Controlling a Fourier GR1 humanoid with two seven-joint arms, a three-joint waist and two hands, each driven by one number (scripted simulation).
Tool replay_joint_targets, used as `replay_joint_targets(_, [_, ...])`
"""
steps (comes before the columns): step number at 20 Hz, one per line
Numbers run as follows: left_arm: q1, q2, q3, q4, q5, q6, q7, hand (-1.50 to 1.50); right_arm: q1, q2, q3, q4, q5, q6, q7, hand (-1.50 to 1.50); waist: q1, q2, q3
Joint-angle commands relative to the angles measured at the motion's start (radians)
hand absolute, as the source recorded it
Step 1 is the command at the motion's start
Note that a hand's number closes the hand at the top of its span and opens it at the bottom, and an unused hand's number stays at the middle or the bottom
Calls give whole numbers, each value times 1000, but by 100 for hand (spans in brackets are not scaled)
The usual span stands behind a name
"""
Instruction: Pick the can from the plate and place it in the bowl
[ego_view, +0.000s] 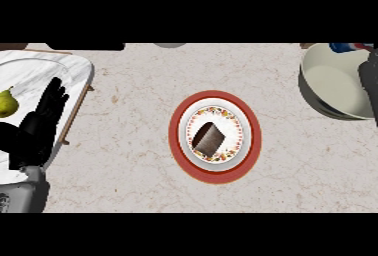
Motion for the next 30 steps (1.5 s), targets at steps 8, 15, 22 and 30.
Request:
replay_joint_targets(8, [15, 11, 14, -4, 7, -30, -14, 0, 65, -115, -166, 283, -142, 78, -116, -150, 13, 7, 1])
replay_joint_targets(15, [-7, -2, 20, 48, -8, -22, -41, 0, 92, -67, -260, 216, -290, 34, -344, -150, -5, 0, 0])
replay_joint_targets(22, [-22, 17, 54, 48, 3, -8, 0, 0, 114, -48, -504, -4, -579, -107, -560, -150, -51, -15, 1])
replay_joint_targets(30, [76, 19, 63, -14, 24, -45, -5, 0, 477, -36, -600, -283, -788, 139, -584, -150, -48, -19, -2])
